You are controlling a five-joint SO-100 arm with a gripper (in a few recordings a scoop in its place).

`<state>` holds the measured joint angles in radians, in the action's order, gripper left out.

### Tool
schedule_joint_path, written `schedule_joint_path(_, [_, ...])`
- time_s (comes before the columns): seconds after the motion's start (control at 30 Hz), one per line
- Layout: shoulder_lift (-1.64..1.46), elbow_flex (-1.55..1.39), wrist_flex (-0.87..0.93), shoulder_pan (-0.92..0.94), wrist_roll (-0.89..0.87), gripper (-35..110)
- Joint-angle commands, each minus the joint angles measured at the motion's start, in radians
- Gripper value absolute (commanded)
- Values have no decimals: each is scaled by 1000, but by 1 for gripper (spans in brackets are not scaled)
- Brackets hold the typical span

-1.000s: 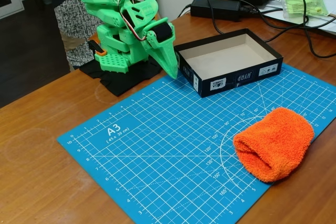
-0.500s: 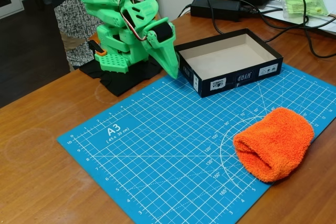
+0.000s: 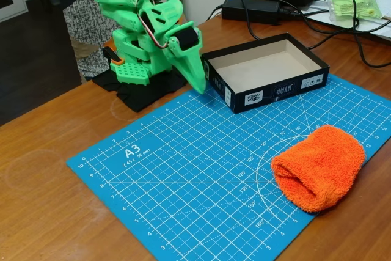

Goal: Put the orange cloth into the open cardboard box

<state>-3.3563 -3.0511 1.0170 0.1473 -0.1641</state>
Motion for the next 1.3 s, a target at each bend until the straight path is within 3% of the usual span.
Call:
schedule_joint_path(0.0, [166, 275, -17, 32, -3, 21])
schedule_joint_path(0.2, [1149, 908, -107, -9, -60, 29])
schedule_joint_path(0.37, [1600, 1068, -242, -15, -58, 33])
schedule_joint_path(0.5, [1740, 1123, -313, -74, -38, 34])
schedule_joint_path(0.77, [2105, 1671, -78, -140, -28, 36])
schedule_joint_path(1.0, [2487, 2339, 281, -110, -6, 39])
schedule_joint_path(1.07, [2658, 2609, 396, -98, 6, 39])
schedule_joint_path(1.17, [3048, 3263, 594, -91, 61, 39])
schedule_joint_path(1.27, [3065, 3206, 541, -80, 58, 39])
